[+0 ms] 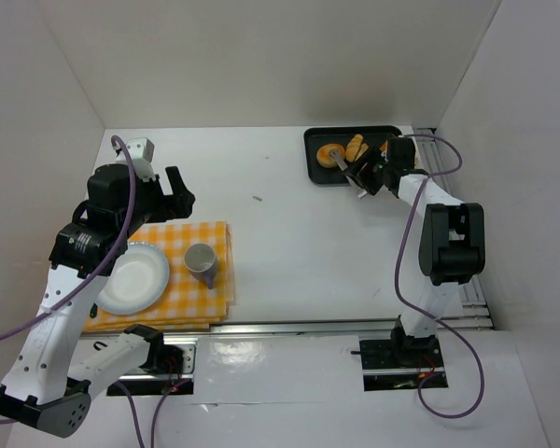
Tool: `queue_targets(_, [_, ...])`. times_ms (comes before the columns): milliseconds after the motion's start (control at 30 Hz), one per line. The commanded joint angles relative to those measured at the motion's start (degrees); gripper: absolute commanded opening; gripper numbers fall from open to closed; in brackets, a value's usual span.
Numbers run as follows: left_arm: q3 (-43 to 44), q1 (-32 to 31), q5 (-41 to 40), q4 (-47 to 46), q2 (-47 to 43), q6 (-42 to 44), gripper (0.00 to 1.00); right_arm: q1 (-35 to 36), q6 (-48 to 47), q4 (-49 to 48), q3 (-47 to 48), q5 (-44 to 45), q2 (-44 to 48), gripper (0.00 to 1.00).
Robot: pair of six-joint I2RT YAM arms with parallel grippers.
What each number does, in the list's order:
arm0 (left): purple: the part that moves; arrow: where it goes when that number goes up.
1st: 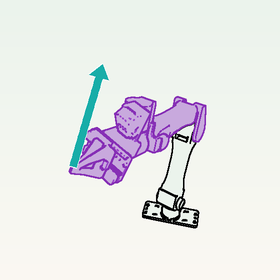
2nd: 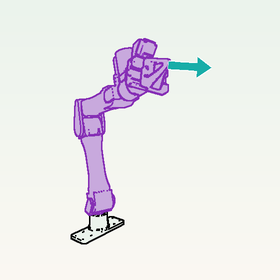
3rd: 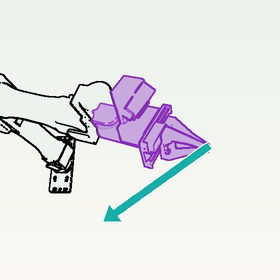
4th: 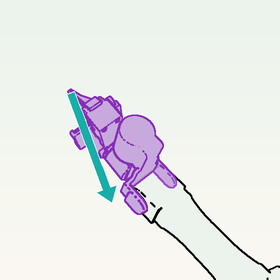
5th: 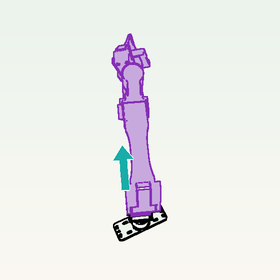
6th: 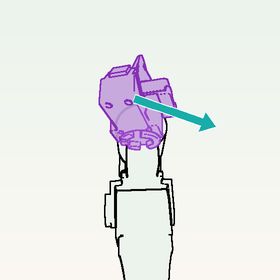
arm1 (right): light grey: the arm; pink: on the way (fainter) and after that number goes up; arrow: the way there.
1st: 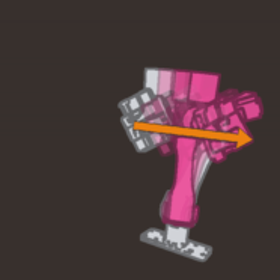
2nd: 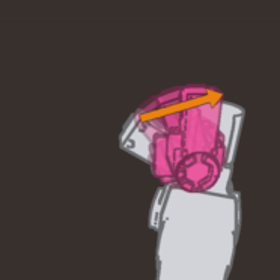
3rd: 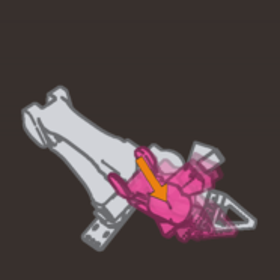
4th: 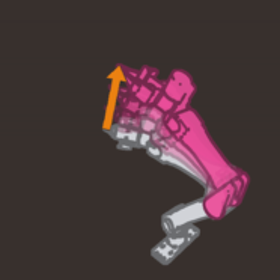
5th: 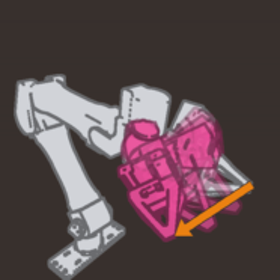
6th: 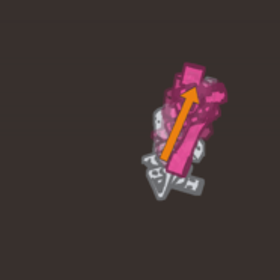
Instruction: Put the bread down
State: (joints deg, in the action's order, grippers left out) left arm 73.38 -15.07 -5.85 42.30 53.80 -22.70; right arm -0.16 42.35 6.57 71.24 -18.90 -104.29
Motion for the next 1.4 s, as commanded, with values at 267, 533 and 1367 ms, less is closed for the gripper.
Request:
queue_targets(267, [1.1, 0.4, 0.1, -1.9, -0.7, -0.1, 0.99, 1.3, -2.0, 1.8, 7.3, 2.8, -3.6, 0.57])
queue_targets(533, [1.1, 0.4, -0.4, -1.9, -1.2, 0.5, 0.99, 2.5, -3.6, 4.4, 8.6, 5.4, -4.9, 0.55])
queue_targets(1367, [2.1, 0.4, -0.9, -1.3, -1.2, 0.5, 0.99, 3.2, -4.1, 1.9, 5.6, 0.2, 5.2, 0.08])
